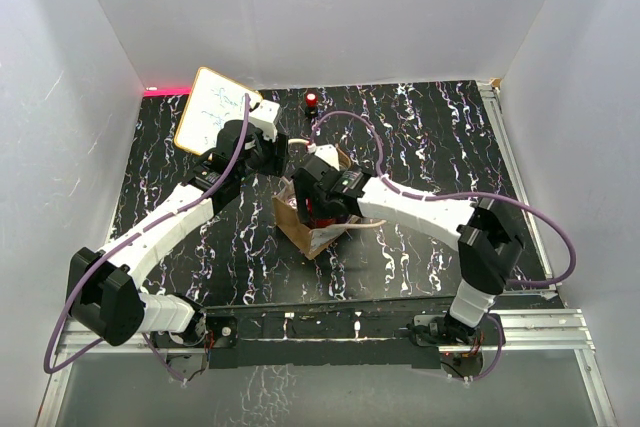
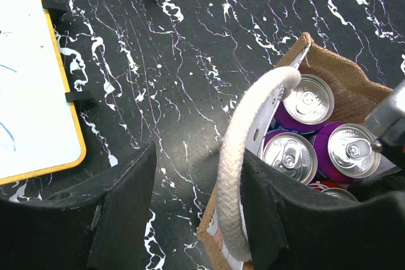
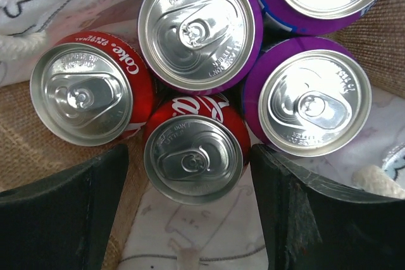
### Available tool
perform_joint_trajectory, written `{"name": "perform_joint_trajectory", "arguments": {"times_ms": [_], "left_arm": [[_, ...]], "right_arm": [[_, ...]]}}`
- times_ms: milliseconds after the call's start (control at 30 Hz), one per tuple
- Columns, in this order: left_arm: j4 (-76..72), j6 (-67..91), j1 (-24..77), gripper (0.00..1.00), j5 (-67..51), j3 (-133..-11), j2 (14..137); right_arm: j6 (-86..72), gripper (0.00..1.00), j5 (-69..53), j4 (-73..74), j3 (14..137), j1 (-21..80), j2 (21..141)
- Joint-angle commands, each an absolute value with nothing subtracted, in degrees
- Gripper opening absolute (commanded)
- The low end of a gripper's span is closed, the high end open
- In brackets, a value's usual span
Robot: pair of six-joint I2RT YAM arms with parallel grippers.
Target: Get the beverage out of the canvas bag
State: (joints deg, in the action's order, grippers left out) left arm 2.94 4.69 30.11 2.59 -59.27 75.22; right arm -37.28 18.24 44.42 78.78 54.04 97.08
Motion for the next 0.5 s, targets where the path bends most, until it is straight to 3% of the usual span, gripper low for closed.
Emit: {"name": "perform_joint_trajectory", "arguments": {"times_ms": [0, 333, 467], "left_arm": [[2.68, 4.48, 30.21, 0.52, 3.25, -61.17, 73.53], [2.64, 4.40, 30.18, 0.52, 3.43, -61.09, 73.68], [2.72, 4.40, 30.21, 0.52, 3.43, -61.16, 73.73]], "right_arm": [[-39.90, 0.80, 19.72, 40.79, 78.31, 54.40, 98.74], [-41.18, 0.80, 23.47, 41.15, 80.64, 54.89, 104.06], [-40.93, 0.70, 22.78, 41.13, 80.86, 54.97, 104.71]]}}
